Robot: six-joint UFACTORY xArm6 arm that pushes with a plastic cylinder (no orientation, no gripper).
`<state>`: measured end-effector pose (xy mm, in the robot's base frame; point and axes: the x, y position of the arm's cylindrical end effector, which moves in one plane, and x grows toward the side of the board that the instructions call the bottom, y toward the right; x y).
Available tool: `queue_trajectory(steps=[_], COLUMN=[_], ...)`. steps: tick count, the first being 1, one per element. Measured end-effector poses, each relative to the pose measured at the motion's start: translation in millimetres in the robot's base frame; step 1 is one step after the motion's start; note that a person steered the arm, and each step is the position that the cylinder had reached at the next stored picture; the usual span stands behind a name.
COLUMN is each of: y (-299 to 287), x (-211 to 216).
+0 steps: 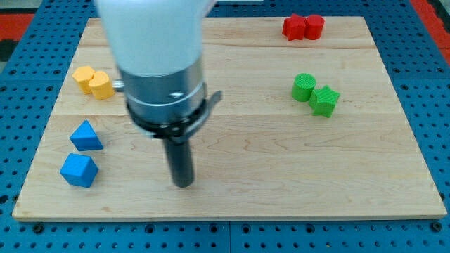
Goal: Move the blue cube to the bottom left of the green star
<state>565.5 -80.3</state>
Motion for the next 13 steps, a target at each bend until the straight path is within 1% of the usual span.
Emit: queue_trajectory(steps=[2, 4, 6, 7, 8, 9, 10, 11, 13], y=[-114.5, -133.6, -141.9, -154.1, -201.9, -206.8, -163.6, -121.7, -124.1], x=[8.0, 7.9, 35.3, 35.3, 29.2, 6.4, -5.9, -7.8, -30.3])
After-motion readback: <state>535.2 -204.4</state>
